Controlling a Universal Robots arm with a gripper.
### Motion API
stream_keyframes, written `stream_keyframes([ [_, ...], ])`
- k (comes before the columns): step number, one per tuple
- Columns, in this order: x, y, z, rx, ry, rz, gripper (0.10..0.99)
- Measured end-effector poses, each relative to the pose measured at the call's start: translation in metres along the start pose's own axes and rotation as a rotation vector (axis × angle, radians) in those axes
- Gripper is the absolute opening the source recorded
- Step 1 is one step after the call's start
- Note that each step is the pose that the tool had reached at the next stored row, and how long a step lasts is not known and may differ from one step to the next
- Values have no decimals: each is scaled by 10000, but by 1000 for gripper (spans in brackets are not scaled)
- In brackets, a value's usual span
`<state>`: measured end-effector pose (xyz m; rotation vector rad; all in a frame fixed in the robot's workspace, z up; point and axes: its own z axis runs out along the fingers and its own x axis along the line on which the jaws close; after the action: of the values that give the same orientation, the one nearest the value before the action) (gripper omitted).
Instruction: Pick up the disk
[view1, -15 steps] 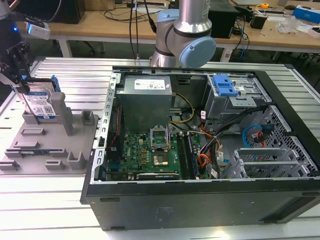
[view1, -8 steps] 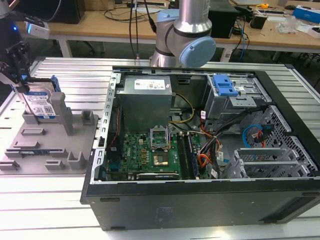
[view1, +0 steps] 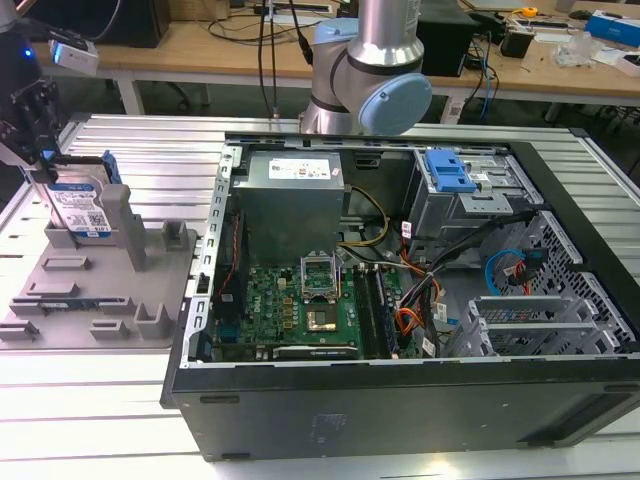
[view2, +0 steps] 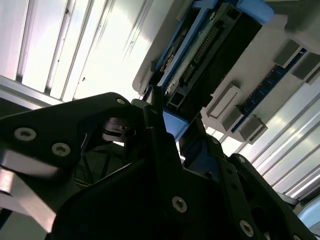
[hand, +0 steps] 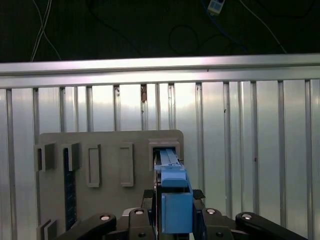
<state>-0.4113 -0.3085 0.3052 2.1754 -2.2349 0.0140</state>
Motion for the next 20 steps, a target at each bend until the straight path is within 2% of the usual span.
stream_keyframes([
  [4, 0, 0, 2, 2, -1, 0, 369],
  [9, 6, 3, -270, 3, -2, 0, 369],
  [13, 14, 5, -597, 3, -2, 0, 369],
  [17, 19, 7, -792, 3, -2, -1, 369],
  [18, 21, 8, -875, 3, -2, -1, 369],
  [20, 23, 9, -984, 4, -2, -1, 369],
])
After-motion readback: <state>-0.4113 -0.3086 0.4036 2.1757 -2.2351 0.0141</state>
